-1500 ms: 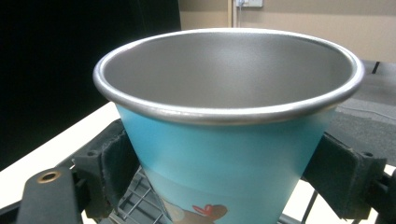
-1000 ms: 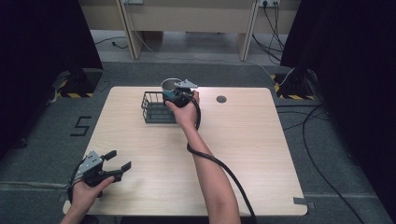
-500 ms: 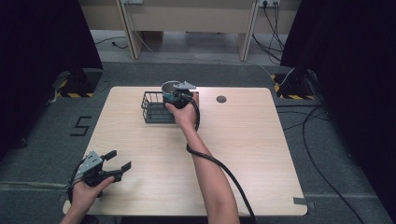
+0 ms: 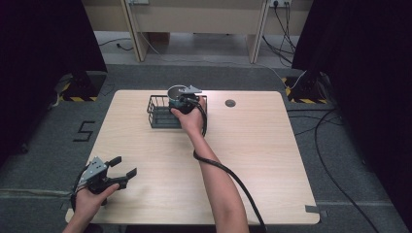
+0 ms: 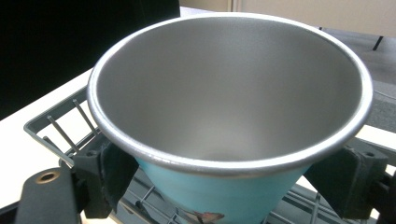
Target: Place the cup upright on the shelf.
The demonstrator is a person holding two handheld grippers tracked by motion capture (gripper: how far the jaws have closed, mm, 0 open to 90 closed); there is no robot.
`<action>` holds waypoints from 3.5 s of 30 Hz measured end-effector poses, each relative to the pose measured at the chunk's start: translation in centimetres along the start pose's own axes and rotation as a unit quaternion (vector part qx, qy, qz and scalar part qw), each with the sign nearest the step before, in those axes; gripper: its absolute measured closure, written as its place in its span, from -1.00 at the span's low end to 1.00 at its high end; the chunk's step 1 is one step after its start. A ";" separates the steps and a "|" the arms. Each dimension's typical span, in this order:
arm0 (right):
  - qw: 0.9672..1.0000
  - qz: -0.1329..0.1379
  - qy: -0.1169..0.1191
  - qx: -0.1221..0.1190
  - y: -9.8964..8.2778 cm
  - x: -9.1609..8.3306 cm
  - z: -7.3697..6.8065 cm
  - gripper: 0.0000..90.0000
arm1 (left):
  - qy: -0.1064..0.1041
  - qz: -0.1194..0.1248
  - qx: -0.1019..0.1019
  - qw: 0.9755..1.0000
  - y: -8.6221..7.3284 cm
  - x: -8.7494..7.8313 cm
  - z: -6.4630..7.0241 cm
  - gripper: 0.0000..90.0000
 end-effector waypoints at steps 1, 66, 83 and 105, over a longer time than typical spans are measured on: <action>1.000 0.000 0.000 0.000 0.0 0.0 0.0 -0.63 | 0.000 0.000 0.001 1.000 0.0 0.0 0.0 -0.65; 0.999 0.011 0.028 -0.022 -4.9 -10.0 1.0 -0.65 | 0.004 0.000 0.004 1.000 0.0 0.0 0.0 -0.65; 1.000 0.010 0.021 -0.012 -10.0 -14.5 4.1 -0.64 | 0.003 -0.004 0.004 1.000 -0.1 0.0 0.0 -0.65; 1.000 0.012 -0.005 0.009 -18.4 -20.2 7.0 -0.64 | 0.007 -0.009 0.002 1.000 -0.3 0.1 -0.1 -0.65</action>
Point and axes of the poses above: each handheld gripper's, and its own axes: x roughly forward along the jaws, y roughly out of its top, z roughly to its right, the point moved 7 cm from there along x, roughly forward along the jaws, and after that the axes turned 8 degrees about -z, right-handed, at the moved point
